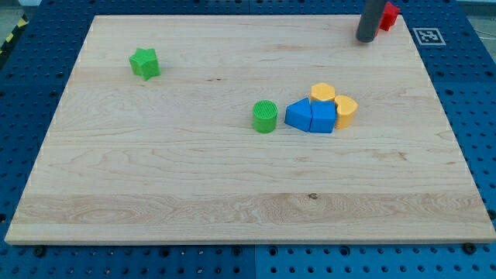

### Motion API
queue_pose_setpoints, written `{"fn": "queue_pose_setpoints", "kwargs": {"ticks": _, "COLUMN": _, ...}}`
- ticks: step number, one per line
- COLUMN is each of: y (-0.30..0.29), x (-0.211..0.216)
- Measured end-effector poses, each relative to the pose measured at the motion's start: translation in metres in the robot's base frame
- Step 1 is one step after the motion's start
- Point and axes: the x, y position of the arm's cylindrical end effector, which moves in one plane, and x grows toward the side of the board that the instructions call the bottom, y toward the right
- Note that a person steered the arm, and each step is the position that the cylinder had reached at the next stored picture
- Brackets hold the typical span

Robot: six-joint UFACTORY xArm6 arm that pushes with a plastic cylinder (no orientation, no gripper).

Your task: Move your arm towards the group of blocks

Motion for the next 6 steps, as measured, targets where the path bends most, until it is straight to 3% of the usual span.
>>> {"fn": "queue_pose_setpoints", "kwargs": {"ticks": 2, "y": 0.005, "x": -0.004}}
{"fn": "queue_pose_setpoints", "kwargs": {"ticks": 3, "y": 0.003, "x": 0.031}}
{"fn": "queue_pose_setpoints", "kwargs": {"ticks": 5, "y": 0.003, "x": 0.153}}
{"fn": "queue_pose_setpoints", "kwargs": {"ticks": 6, "y": -0.011, "x": 0.191}}
